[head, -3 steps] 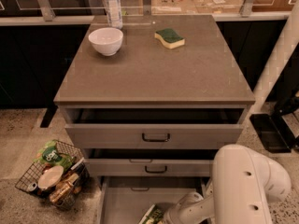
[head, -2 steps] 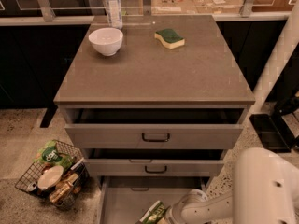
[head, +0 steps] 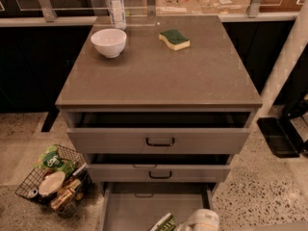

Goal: Pick green jalapeno chip bag from bottom drawer and place on counter

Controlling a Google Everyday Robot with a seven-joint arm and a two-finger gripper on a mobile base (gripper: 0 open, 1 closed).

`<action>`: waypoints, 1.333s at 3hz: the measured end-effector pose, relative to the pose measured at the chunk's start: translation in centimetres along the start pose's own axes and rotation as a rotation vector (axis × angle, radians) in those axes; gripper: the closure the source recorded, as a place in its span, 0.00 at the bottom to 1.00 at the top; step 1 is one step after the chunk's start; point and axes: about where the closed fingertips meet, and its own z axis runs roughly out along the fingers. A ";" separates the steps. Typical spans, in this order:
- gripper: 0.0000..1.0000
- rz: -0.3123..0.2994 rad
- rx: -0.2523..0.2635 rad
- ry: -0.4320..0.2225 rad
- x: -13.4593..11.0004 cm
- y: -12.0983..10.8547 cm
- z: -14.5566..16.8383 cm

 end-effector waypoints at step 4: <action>1.00 -0.115 0.181 -0.326 -0.6 1.0 -19.7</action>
Offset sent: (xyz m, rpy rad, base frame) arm -0.0359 -0.0241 0.1537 -0.0211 -0.4049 -0.0026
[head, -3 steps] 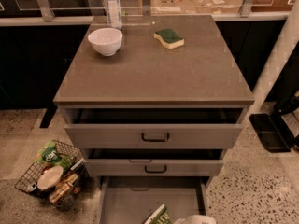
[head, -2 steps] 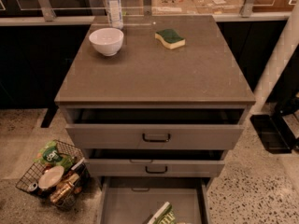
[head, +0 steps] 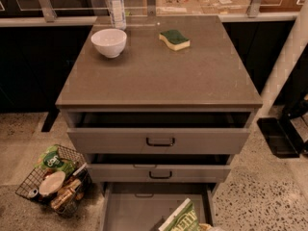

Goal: Pick green jalapeno chip bag from bottom drawer and place on counter

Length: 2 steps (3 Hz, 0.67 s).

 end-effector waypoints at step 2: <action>1.00 -0.016 -0.024 -0.044 -1.7 0.4 -0.8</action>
Offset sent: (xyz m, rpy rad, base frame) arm 0.0052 0.0066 0.0195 0.0296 -0.0340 0.0264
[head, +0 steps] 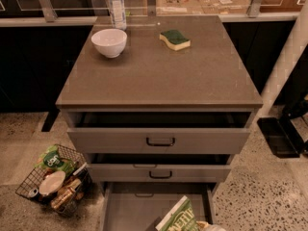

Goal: Pick green jalapeno chip bag from bottom drawer and place on counter

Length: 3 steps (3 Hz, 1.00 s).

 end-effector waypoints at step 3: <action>1.00 -0.042 0.046 -0.176 -8.3 -9.0 -6.6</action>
Offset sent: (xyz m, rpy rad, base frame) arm 0.0933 -0.0817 0.1318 0.0698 -0.2234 -0.0034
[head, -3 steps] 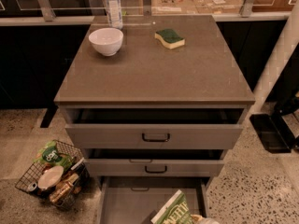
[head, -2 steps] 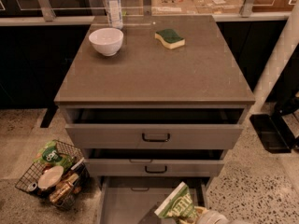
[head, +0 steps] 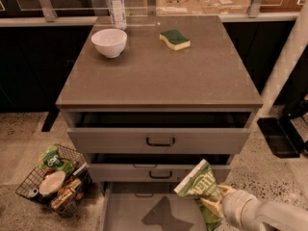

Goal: Pick green jalapeno chip bag from bottom drawer and place on counter

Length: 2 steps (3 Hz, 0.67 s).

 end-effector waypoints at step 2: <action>1.00 -0.065 0.088 -0.034 -7.7 -3.7 -5.6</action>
Offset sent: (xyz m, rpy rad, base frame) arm 0.0347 -0.0268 0.1677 -0.1187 -0.1547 -0.0508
